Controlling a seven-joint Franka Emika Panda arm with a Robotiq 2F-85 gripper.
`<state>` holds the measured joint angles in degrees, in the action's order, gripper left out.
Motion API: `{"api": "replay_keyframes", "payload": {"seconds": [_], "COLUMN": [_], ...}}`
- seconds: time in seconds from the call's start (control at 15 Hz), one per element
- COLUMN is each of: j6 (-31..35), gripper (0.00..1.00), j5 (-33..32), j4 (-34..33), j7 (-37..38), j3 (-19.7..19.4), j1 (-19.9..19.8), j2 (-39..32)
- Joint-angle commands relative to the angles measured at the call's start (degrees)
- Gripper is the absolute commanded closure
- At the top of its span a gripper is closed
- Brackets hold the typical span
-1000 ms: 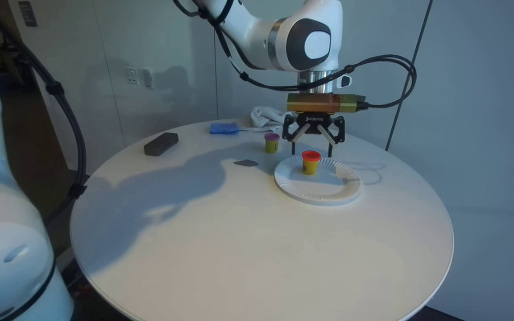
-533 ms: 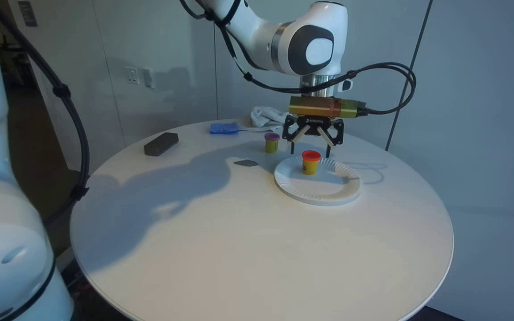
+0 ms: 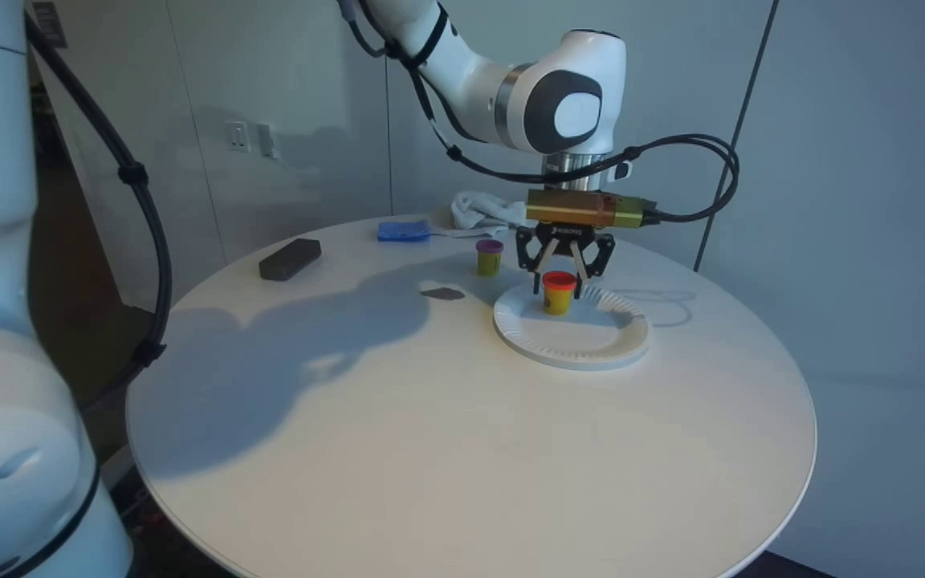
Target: Move the bottles on the plate onto the table
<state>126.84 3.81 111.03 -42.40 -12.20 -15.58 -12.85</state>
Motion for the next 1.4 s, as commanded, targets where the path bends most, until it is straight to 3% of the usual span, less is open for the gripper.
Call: {"api": "replay_keyframes", "payload": {"seconds": [0.0, 0.13, 0.8, 1.07, 1.33], "j6": [0.28, 0.15, -3.19, -7.29, -11.27], "gripper": [0.66, 0.77, 0.77, 0.77, 0.77], "j5": [0.85, 0.36, -5.02, -4.04, -3.42], "j4": [-1.82, -1.79, 0.49, 2.41, 2.93], "j7": [-1.59, -1.30, 0.29, -3.32, -5.54], "j3": [1.16, 1.21, 1.27, 3.65, 6.01], "j1": [-1.42, -1.42, 0.94, 4.42, 8.83], "j2": [-0.96, -0.88, 10.55, 16.88, 18.64]}}
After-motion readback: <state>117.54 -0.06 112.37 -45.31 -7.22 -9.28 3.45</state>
